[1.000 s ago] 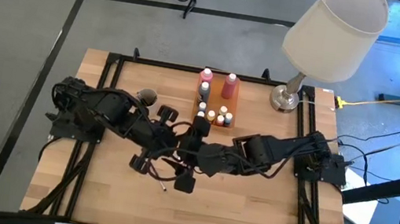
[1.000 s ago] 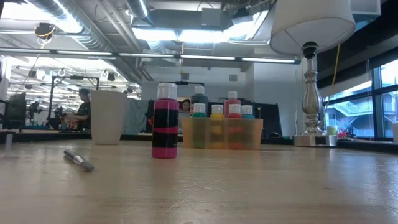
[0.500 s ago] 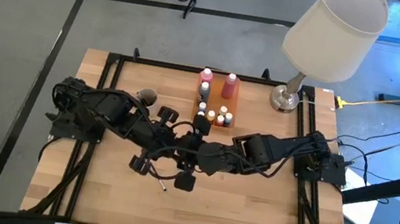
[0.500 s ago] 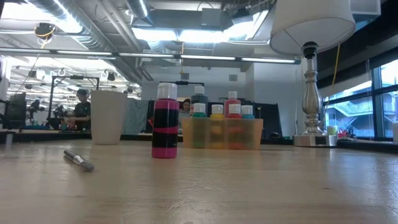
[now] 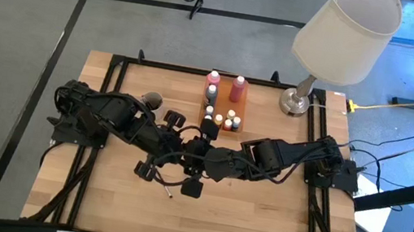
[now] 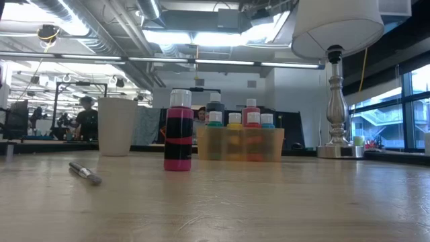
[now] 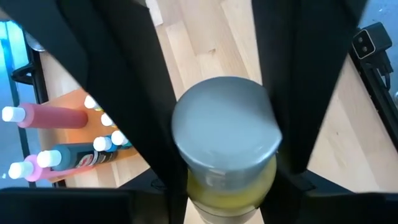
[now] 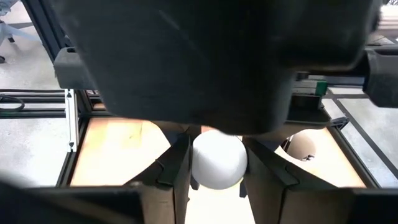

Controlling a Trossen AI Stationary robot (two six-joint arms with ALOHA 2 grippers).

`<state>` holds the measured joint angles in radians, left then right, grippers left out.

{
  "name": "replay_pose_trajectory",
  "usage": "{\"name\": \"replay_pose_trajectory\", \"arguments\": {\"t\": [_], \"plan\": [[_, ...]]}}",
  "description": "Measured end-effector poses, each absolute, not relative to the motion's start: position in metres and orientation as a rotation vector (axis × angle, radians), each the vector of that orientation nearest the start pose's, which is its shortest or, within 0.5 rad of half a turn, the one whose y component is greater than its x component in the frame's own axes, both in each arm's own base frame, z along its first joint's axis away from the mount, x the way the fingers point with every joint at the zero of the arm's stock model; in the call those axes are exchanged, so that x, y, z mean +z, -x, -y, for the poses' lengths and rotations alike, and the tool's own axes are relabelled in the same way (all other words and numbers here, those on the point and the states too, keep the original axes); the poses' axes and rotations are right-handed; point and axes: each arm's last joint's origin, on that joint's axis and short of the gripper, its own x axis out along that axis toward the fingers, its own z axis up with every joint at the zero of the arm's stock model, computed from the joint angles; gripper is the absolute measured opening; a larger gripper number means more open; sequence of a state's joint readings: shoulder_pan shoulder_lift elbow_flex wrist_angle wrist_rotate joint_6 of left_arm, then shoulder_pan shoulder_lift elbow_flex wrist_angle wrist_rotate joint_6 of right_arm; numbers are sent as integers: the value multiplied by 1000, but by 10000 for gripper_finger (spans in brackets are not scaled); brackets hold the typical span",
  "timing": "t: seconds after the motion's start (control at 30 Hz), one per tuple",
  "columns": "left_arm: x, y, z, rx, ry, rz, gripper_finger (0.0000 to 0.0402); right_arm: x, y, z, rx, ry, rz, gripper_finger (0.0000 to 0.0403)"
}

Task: Pick & Place Paint Supplies
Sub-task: Put the small light yellow paint bottle into the orange bin

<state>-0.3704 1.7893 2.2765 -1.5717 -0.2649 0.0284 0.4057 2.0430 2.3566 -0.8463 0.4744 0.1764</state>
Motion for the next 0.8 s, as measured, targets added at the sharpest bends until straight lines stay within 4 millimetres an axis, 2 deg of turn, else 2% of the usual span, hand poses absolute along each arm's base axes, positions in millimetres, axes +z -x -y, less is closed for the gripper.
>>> {"name": "replay_pose_trajectory", "arguments": {"t": [0.5,0.8], "plan": [[447,-294,111,-135,-409,-983,203,422,-404,-161,-96,59,-494,117],[452,-282,109,-87,-402,-989,226,418,-399,-168,-121,76,-519,117]]}}
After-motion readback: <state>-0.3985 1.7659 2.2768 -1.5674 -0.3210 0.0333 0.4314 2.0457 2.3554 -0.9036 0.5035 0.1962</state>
